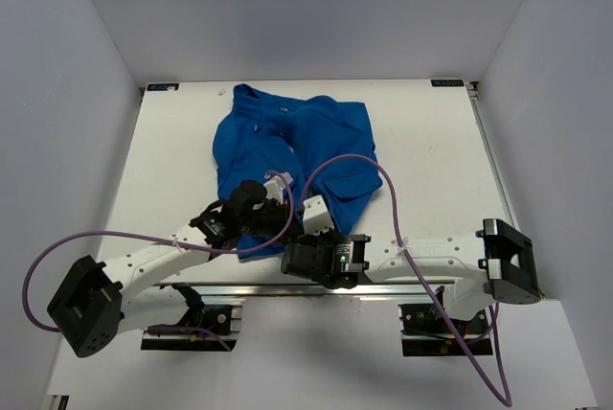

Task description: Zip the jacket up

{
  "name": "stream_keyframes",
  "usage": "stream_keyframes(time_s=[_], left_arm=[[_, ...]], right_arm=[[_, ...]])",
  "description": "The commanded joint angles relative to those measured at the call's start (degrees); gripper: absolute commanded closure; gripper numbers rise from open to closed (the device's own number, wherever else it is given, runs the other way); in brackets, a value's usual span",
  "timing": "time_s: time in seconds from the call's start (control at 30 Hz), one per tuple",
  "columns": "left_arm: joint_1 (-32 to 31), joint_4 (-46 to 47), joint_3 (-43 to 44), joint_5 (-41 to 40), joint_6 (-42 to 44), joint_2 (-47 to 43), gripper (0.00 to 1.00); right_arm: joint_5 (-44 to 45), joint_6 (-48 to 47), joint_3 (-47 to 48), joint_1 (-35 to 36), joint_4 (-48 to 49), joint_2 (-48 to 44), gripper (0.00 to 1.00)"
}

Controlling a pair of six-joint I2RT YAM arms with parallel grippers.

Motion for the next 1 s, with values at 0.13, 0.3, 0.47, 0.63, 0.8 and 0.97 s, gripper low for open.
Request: stream_keyframes(time_s=[0.13,0.3,0.47,0.63,0.8,0.97], left_arm=[[-0.6,0.75,1.79,2.78,0.31,-1.8,1.0],[-0.6,0.84,1.79,2.69,0.31,-1.71,1.0],[-0.6,0.93,1.62,2.52,0.13,-1.8,1.0],[-0.68,0.75,1.79,2.69,0.13,-1.8,1.0],[-0.6,0.66,1.79,2.6,0.04,-1.8,1.0],[-0.68,0.49,1.79,2.52,0.13,-1.98,1.0]], right_arm=[[2.05,-3.76,-2.51,0.0,3.17,-2.47,0.47],[-2.95,-10.26,-6.2,-1.41,12.38,-5.02,0.48],[-6.29,-13.7,-8.23,-2.29,17.41,-7.48,0.57],[-6.91,-14.58,-8.06,-2.47,18.48,-7.84,0.63],[-7.88,-13.79,-7.18,-2.55,16.28,-7.92,0.75],[-9.11,-13.62,-7.53,-2.47,15.75,-8.98,0.83]])
